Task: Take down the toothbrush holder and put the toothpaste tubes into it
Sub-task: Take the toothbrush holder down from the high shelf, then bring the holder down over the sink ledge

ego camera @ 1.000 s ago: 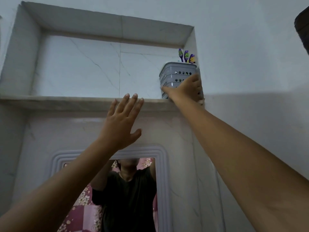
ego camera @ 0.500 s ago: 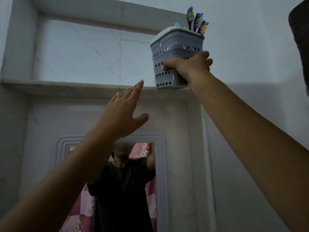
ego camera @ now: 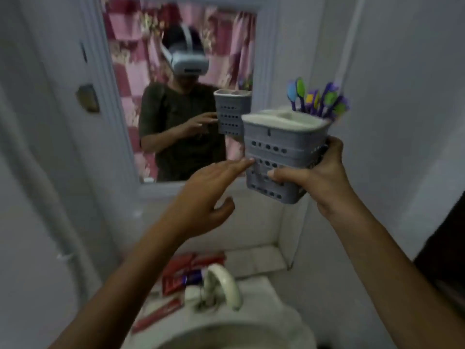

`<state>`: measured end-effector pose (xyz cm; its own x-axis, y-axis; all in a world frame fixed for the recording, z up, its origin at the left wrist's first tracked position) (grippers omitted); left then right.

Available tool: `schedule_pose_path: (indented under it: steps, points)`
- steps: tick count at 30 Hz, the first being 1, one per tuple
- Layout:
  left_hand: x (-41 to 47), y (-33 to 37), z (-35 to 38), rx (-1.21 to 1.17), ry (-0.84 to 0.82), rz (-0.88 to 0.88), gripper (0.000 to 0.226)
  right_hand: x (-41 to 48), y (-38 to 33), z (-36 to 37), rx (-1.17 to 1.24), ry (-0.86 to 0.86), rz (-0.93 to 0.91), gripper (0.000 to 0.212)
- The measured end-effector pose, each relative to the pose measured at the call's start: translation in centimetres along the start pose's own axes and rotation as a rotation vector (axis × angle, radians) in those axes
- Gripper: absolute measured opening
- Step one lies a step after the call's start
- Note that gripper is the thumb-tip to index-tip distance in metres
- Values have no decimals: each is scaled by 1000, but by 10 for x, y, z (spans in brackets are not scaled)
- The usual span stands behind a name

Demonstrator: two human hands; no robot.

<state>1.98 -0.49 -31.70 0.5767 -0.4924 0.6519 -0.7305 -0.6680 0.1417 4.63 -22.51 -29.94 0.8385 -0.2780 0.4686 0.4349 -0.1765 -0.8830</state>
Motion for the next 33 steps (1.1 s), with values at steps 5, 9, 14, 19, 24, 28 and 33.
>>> schedule_pose_path:
  steps: [5,9,14,19,24,28,33]
  points:
    - [-123,-61,56,-91,-137,-355,59,-86,158,9,-82,46,161,104]
    - [-217,-110,94,-59,-190,-723,54,-131,246,21,-158,48,293,109]
    - [-256,-135,140,15,-309,-840,42,-151,299,38,-208,50,377,112]
    - [-236,-158,183,80,-423,-794,23,-141,323,61,-282,47,393,120]
    - [-242,-191,218,170,-564,-793,36,-131,350,75,-269,35,410,126]
    - [-249,-197,231,279,-650,-662,50,-131,364,81,-233,57,421,124]
    - [-248,-197,237,269,-630,-671,47,-137,378,86,-157,14,435,114]
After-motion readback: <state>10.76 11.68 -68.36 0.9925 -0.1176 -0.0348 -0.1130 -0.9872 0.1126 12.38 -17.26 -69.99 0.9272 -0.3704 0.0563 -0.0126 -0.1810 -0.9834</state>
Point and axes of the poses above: each hand's wrist, its own x-axis towards the middle knuckle, its own z-axis out of the palm, y = z × x, the point moved 4 cm from there along x, towards the middle knuckle, and after that the axes turned 3 degrees about y, right-handed, at the moved point
